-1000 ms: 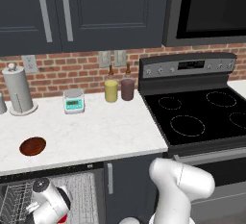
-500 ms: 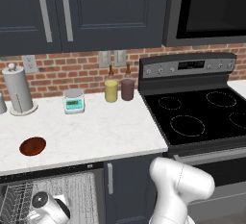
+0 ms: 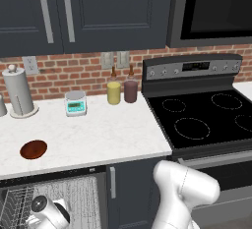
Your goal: Pick up the cup and bowl from the counter, place them in the dishwasher, and close the dishwasher door.
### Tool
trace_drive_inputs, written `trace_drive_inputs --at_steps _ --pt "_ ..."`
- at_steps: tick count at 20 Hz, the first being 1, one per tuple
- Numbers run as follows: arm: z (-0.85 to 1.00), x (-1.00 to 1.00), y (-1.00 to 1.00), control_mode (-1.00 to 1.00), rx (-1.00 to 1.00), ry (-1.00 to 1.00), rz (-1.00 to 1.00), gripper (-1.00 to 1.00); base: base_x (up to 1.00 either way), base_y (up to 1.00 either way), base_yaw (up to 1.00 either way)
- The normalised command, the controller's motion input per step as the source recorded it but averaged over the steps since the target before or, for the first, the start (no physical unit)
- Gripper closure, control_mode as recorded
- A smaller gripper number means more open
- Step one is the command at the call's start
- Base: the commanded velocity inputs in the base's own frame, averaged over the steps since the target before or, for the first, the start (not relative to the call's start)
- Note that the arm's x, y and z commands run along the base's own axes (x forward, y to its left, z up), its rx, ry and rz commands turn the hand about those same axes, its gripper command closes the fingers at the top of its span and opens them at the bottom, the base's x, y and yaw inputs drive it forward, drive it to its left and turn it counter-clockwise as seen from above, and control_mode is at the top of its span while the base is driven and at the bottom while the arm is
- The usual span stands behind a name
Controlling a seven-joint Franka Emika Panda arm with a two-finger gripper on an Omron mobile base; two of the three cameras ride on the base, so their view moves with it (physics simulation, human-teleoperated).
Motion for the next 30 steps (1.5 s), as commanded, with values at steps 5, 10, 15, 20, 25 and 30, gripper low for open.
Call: trace_drive_inputs --at_steps 5,10,15,20,25,30 --pt "0.01 0.00 0.00 -1.00 0.00 0.00 0.00 -1.00 0.00 0.00 0.00" --pt "0.14 0.00 0.02 -1.00 0.00 0.00 0.00 -1.00 0.00 0.00 0.00" --pt "0.27 -0.01 0.00 -1.00 0.14 -0.02 0.00 -1.00 0.00 0.00 0.00" --pt "0.23 -0.07 0.00 -1.00 0.25 -0.01 0.03 -1.00 0.00 0.00 0.00" --pt "0.50 -0.19 0.00 -1.00 0.17 -0.01 0.04 -1.00 0.00 0.00 0.00" --pt "0.96 -0.47 0.00 -1.00 0.13 -0.07 0.05 -1.00 0.00 0.00 0.00"
